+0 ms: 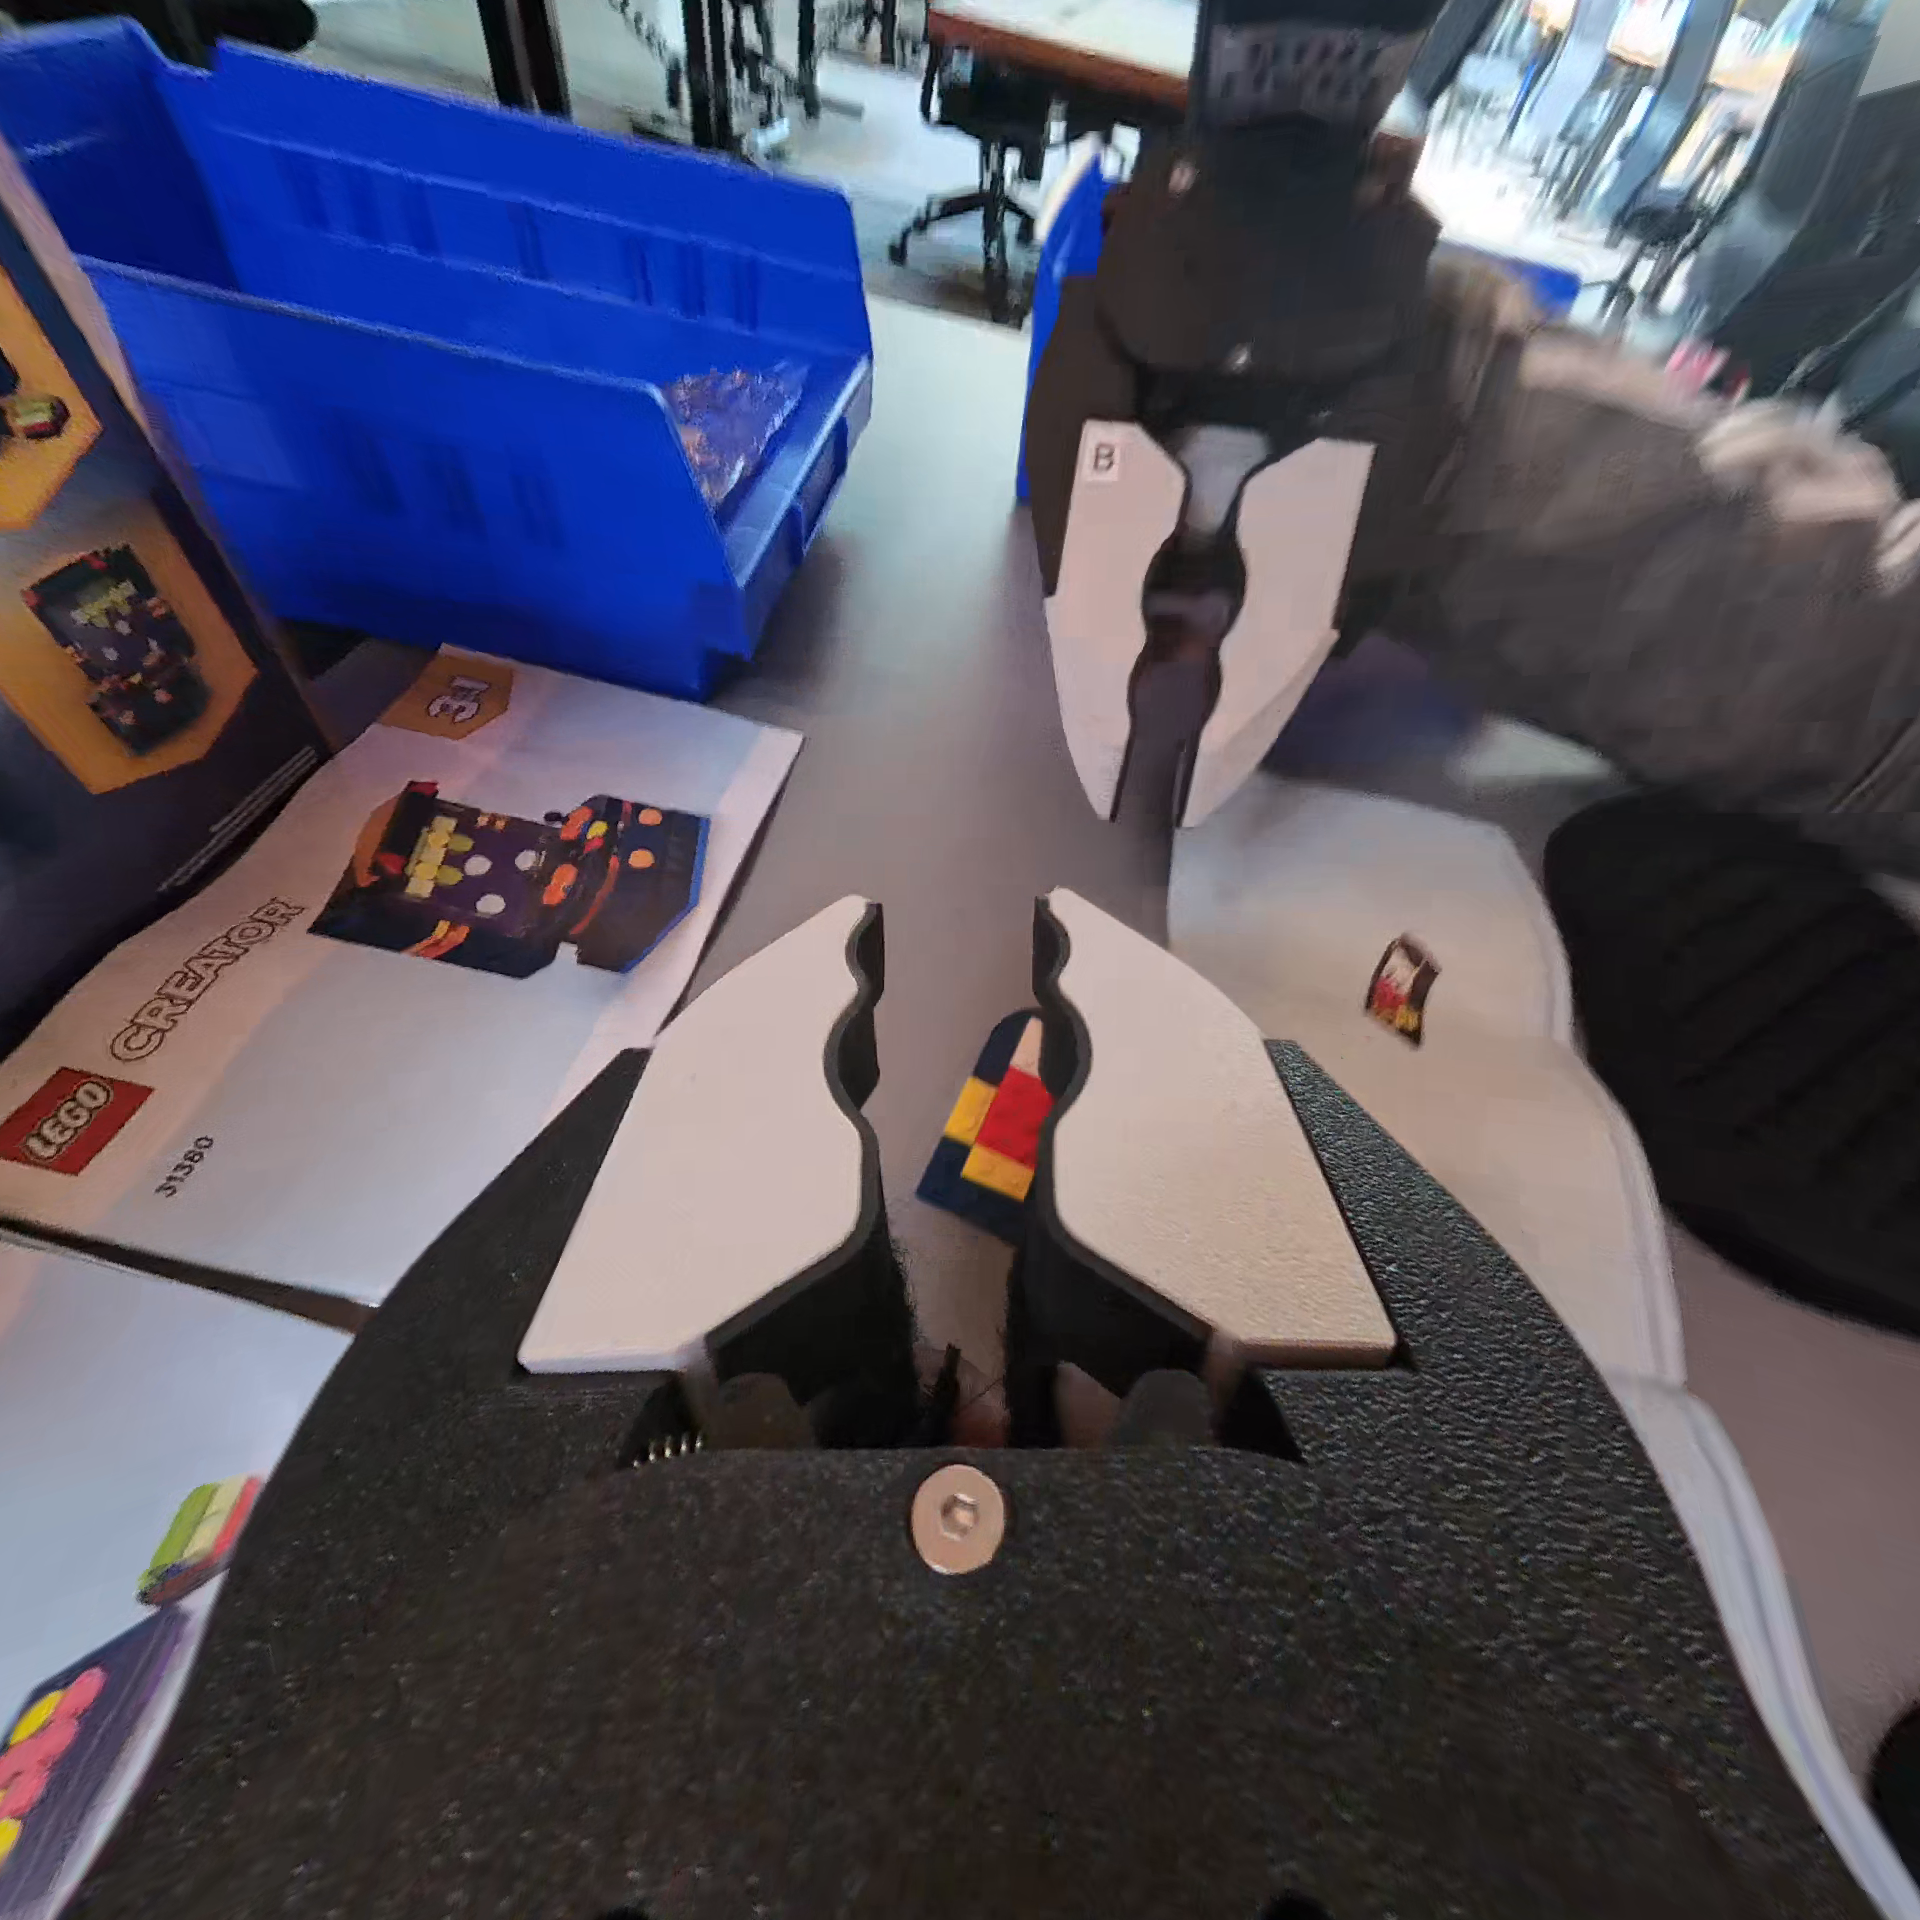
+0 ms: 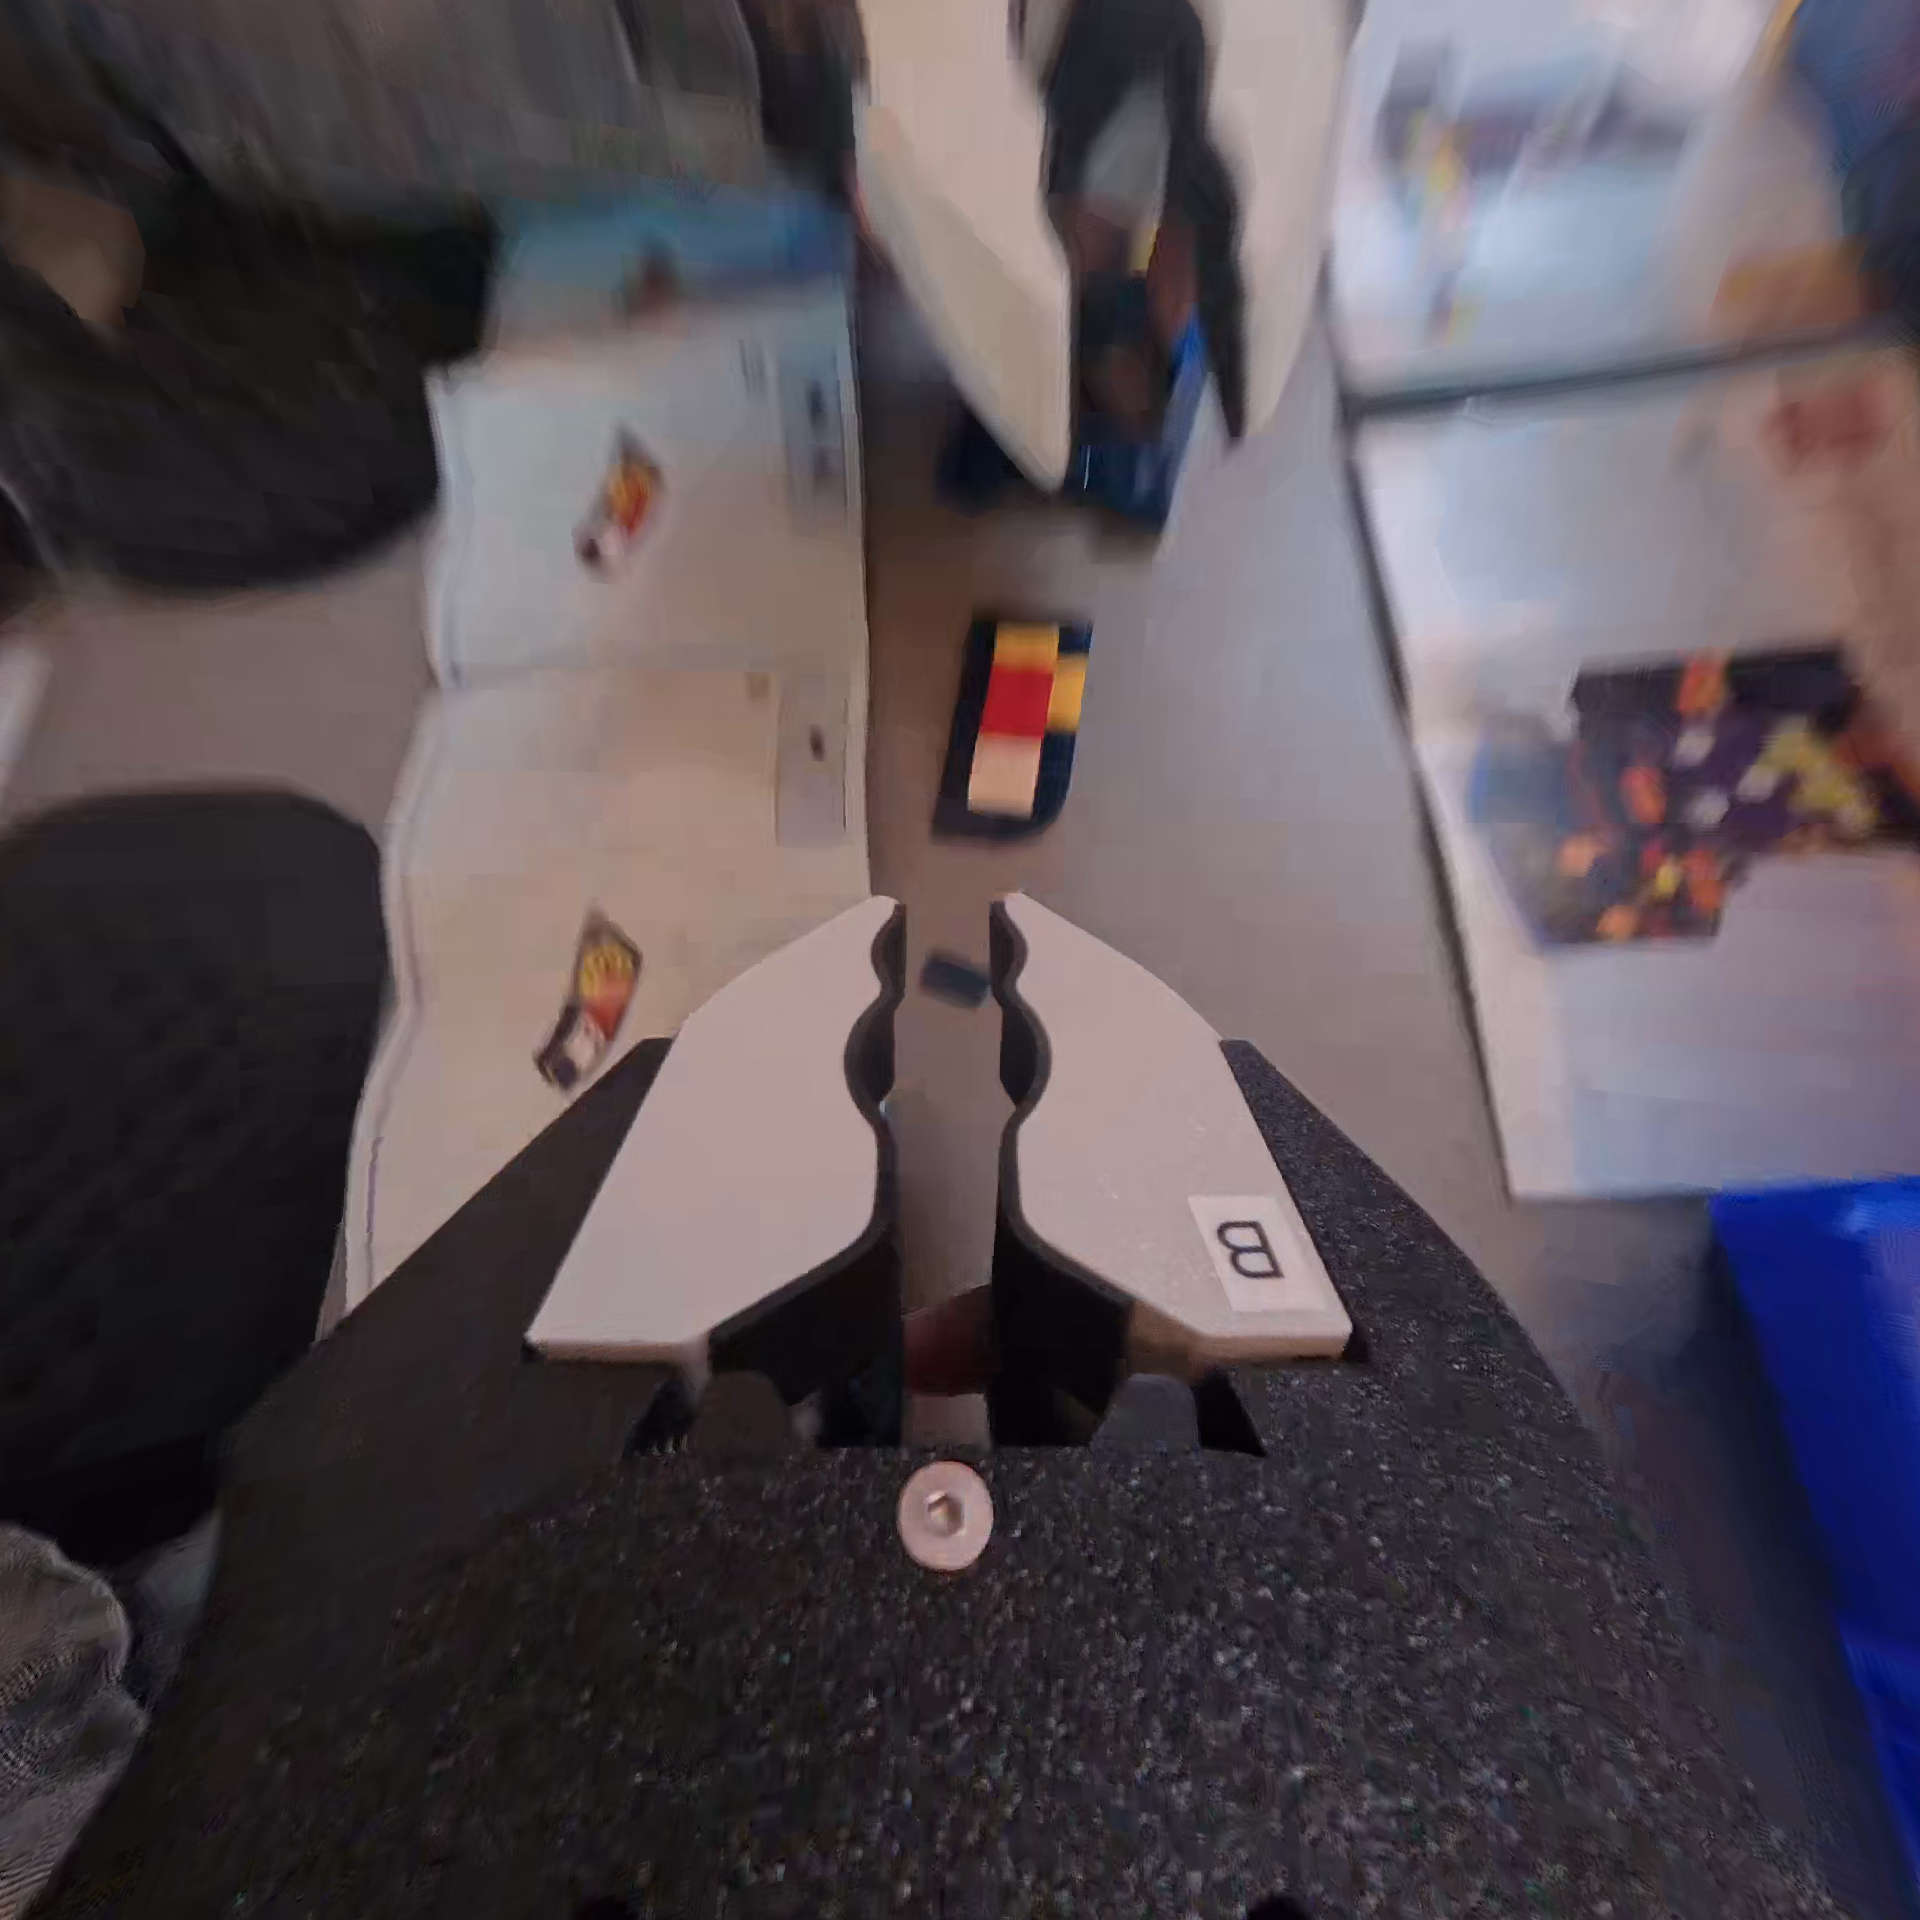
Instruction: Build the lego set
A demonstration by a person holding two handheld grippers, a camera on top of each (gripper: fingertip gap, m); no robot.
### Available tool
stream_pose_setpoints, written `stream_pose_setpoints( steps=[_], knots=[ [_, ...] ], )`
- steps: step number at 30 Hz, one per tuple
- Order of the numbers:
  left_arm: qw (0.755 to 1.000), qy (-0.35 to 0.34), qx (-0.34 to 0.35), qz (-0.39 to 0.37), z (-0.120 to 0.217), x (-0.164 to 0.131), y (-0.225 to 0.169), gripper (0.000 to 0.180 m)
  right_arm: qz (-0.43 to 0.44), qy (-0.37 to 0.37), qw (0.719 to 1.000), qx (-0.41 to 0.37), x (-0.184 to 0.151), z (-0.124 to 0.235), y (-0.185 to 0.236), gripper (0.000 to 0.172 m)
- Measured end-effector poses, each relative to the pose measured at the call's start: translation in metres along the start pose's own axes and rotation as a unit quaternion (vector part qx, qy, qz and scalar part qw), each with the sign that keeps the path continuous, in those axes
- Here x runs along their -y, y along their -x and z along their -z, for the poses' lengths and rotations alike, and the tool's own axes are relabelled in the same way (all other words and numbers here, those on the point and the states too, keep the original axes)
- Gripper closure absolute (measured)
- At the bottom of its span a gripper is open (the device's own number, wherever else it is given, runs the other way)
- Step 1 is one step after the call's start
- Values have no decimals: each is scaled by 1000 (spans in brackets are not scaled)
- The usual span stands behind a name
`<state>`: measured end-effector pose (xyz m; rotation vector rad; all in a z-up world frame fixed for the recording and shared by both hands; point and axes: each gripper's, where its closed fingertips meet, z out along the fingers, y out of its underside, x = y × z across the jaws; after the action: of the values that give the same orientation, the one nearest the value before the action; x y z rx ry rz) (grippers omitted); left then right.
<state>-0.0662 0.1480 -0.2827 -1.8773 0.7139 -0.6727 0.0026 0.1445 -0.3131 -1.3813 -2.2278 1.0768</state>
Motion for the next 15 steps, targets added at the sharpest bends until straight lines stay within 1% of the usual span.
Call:
stream_pose_setpoints(
  steps=[2,3,5,8,11,13,15],
  knots=[
    [999,29,0,-25,-6,-9,-4,154,21,91,994,-47,-22,-7,-5,155],
    [999,38,-7,-34,-9,-12,-7,154,45,116,991,-58,-27,-11,-6,154],
    [997,50,-20,-48,-13,-17,-15,154,84,121,987,-60,-26,-21,-6,150],
    [996,58,-25,-61,-14,-20,-19,155,103,134,984,-46,-31,-31,-5,150],
    [996,55,-30,-56,-13,-20,-18,156,92,124,988,-29,-32,-33,-1,152],
    [997,53,-27,-54,-13,-20,-17,156,79,129,988,-43,-34,-31,-6,162],
    [997,55,-23,-55,-13,-21,-15,156,57,142,988,-33,-35,-29,-4,165]
  ],
)
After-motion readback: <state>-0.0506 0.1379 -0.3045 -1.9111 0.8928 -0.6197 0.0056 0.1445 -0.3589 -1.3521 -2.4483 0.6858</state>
